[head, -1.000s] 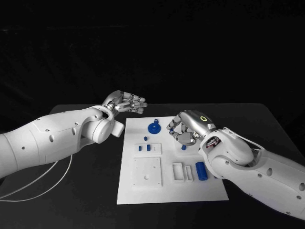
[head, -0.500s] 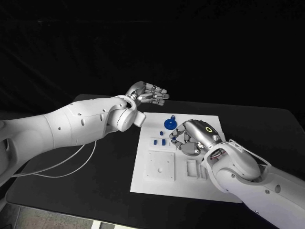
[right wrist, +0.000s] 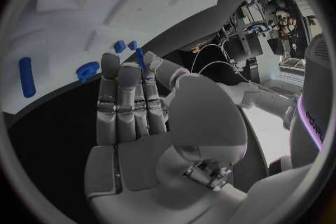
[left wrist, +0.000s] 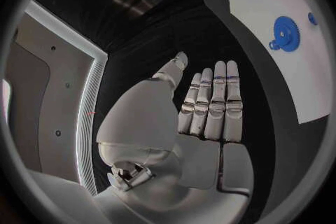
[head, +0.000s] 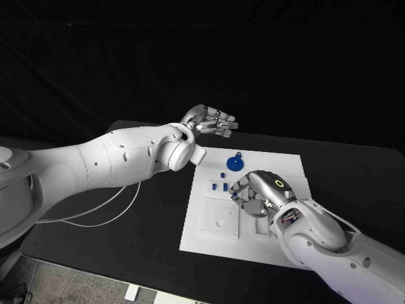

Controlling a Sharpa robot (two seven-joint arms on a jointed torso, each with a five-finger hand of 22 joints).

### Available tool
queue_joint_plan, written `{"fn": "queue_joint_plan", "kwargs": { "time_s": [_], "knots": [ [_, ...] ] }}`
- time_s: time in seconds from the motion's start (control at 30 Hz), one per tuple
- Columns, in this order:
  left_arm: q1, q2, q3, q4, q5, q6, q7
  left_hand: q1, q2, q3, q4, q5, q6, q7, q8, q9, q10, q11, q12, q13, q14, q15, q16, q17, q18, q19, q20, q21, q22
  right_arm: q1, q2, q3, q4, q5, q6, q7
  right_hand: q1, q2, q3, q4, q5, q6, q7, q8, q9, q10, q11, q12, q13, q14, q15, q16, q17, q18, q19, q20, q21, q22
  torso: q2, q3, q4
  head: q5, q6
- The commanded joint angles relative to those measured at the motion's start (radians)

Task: Assemble the parts on the task board

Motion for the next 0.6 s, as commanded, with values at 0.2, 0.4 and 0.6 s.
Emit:
{"fn": "queue_joint_plan", "kwargs": {
  "time_s": [0.2,0.4,0.6],
  "knots": [
    [0.0,0.015,0.001,-0.003,0.0,-0.014,0.018,0.004,0.003,0.002,-0.003,0.009,-0.009,0.002,0.003,0.0,-0.009,0.002,-0.003,0.001,-0.012,0.003,-0.013,-0.004,-0.012,-0.001,0.008,0.005,-0.015,-0.011,0.005,-0.016,-0.018,0.0,0.014,0.019,-0.003,0.015,0.001,-0.011,0.004,0.006,0.002,0.001,0.003,0.049,-0.038,0.005,0.002,0.001,-0.002,-0.005,0.0,0.015,0.001,0.0,-0.005,0.02,0.002,-0.0009,0.0048,0.022,-0.032],
    [0.0,0.018,0.001,-0.001,0.0,-0.012,0.017,0.005,0.003,0.003,-0.004,0.01,-0.013,0.003,0.003,0.0,-0.011,0.002,-0.003,0.001,-0.013,0.004,-0.015,-0.005,-0.011,-0.002,0.009,0.006,-0.02,-0.014,0.001,-0.03,-0.023,0.002,0.022,0.019,-0.003,0.016,0.001,-0.012,0.004,0.006,0.002,0.001,0.003,0.049,-0.038,0.005,0.002,0.002,-0.002,-0.005,0.0,0.015,0.002,0.0,-0.005,0.02,0.003,-0.0008,0.0016,0.02,-0.043],
    [0.0,0.017,0.001,-0.001,0.0,-0.008,0.015,0.005,0.003,0.004,-0.003,0.01,-0.017,0.004,0.002,0.0,-0.014,0.004,-0.003,0.001,-0.016,0.005,-0.017,-0.005,-0.011,-0.002,0.01,0.006,-0.026,-0.017,-0.006,-0.035,-0.027,0.013,0.04,0.02,-0.005,0.016,0.001,-0.014,0.004,0.005,0.002,0.0,0.004,0.048,-0.037,0.005,0.002,0.001,-0.002,-0.005,0.0,0.016,0.002,0.001,-0.005,0.02,0.001,-0.0015,0.0027,0.017,-0.051]
  ]
}}
